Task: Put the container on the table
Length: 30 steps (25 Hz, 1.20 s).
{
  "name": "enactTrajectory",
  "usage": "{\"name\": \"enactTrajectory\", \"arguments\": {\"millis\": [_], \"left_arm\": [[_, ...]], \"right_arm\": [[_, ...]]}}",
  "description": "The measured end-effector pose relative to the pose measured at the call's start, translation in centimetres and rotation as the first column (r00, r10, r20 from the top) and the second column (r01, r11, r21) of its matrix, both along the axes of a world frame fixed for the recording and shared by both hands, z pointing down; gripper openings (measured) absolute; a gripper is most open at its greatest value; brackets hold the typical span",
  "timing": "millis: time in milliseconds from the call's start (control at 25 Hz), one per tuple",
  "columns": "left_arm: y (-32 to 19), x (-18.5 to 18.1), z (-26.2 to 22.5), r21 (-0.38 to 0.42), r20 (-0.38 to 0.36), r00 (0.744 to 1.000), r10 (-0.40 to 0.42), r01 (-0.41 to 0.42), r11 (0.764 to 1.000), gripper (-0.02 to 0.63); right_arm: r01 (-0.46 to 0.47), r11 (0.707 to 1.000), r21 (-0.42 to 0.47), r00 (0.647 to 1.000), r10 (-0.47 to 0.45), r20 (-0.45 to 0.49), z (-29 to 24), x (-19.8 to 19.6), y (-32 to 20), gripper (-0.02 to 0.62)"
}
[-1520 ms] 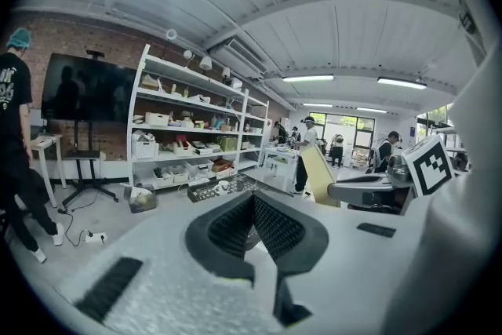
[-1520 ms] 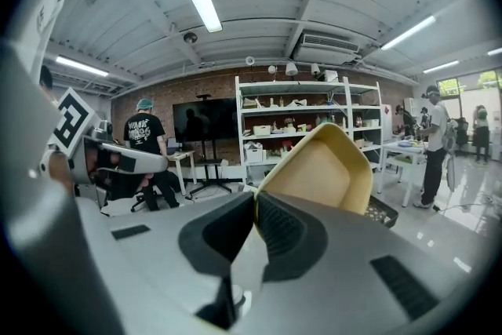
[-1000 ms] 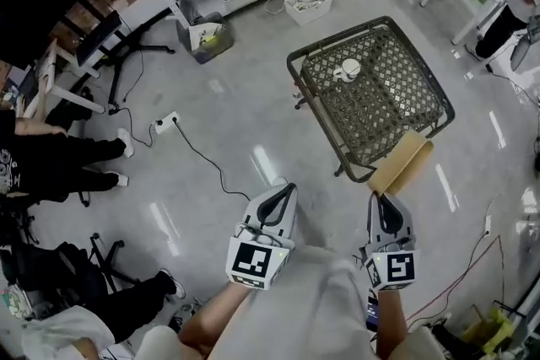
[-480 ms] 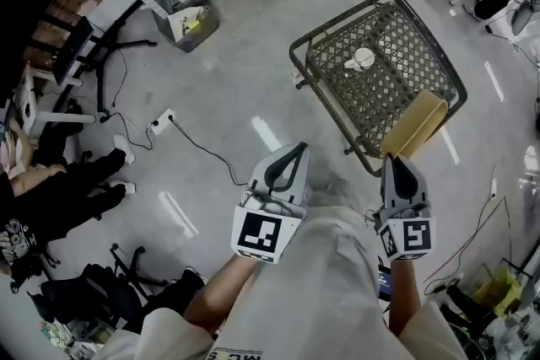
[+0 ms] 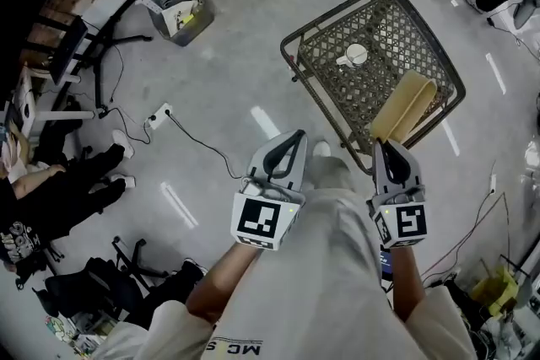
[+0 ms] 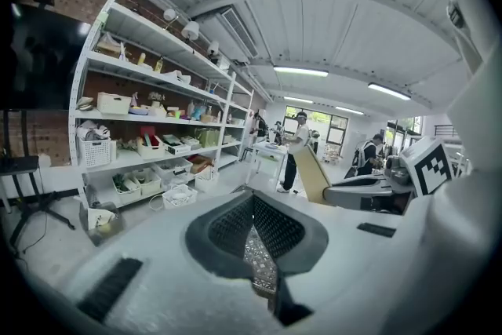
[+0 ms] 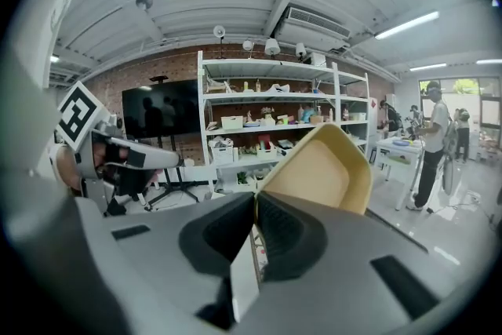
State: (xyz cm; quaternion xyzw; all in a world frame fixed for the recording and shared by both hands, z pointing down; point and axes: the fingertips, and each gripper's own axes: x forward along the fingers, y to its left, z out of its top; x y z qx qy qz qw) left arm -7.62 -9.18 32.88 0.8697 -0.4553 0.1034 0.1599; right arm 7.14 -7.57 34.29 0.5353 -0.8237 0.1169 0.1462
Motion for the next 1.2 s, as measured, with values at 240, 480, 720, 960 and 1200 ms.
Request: {"name": "enactTrajectory", "arguments": {"millis": [240,480,720,960,1200], "left_arm": [[-0.6,1.3,0.8,0.004,0.019,1.000,0.015,-0.015,1.000,0.023],[-1.5,2.1,1.4,-0.032,0.001,1.000,-0.002,0.002,0.999,0.023],[-1.6,3.4,2.6,-0.056,-0.001,1.000,0.004,-0.004,0.998,0.023],[-2.0,4.5,4.1,-0.078,0.007,1.000,0.012,-0.011,0.997,0.023],[-2.1,5.3,5.8,-0.111,0.016,1.000,0.005,-0.003,0.994,0.023]], "right_arm": [[0.006,1.000,-0.026,1.000,-0.006,0.000,1.4,0.9,-1.0,0.031],[0.023,0.999,-0.046,1.000,-0.024,-0.018,3.3,0.9,-2.7,0.031],[0.038,0.996,-0.081,0.998,-0.041,-0.038,5.8,1.2,-3.3,0.031],[0.044,0.992,-0.115,0.998,-0.049,-0.046,8.8,1.6,-4.3,0.031],[0.043,0.986,-0.162,0.997,-0.052,-0.053,12.1,2.3,-5.0,0.031]]}}
